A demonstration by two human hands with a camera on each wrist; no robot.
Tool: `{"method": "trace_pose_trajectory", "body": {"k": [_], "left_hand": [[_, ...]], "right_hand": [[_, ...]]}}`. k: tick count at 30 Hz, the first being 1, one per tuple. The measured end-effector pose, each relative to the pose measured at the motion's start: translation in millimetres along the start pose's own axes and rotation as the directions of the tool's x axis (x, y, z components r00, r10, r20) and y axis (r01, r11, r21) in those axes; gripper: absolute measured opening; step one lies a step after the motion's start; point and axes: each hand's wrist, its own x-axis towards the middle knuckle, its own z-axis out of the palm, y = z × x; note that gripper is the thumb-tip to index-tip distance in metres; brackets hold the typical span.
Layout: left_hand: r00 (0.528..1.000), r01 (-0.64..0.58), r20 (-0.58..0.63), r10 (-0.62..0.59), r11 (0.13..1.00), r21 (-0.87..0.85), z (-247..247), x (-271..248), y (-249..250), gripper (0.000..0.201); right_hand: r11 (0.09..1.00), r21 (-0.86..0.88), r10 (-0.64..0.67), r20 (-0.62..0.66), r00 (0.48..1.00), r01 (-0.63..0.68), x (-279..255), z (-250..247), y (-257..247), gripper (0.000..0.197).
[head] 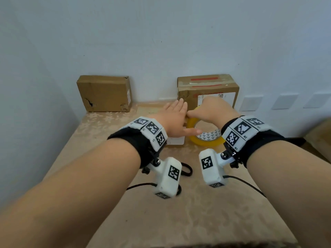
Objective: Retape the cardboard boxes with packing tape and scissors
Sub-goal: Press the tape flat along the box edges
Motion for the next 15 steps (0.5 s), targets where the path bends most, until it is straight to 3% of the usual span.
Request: {"method": "trace_pose_trajectory", "body": {"k": [6,11,13,15], "left_hand": [[1.0,0.023,-0.002,-0.023,0.999,-0.044,3.5,-17.3,-33.1,0.106],[0.972,0.225,0.083,-0.218,0.97,-0.089,-1.8,-16.7,-55.7,0.132],[0.968,0.237,0.112,-0.225,0.966,-0.104,-12.7,-9.1,-51.7,0.129],[0.992,0.114,0.074,-0.106,0.988,-0.104,-23.2,-2.3,-37.5,0.12]], "right_hand": [[0.989,0.141,0.04,0.076,0.996,-0.05,5.5,-9.2,18.3,0.064],[0.982,0.187,-0.047,0.044,0.998,0.038,0.3,-6.5,21.6,0.079],[0.945,0.312,-0.094,-0.03,0.995,0.099,-0.7,-0.9,32.6,0.061],[0.888,0.446,-0.067,-0.12,0.991,0.114,-2.0,6.5,44.7,0.036]]}}
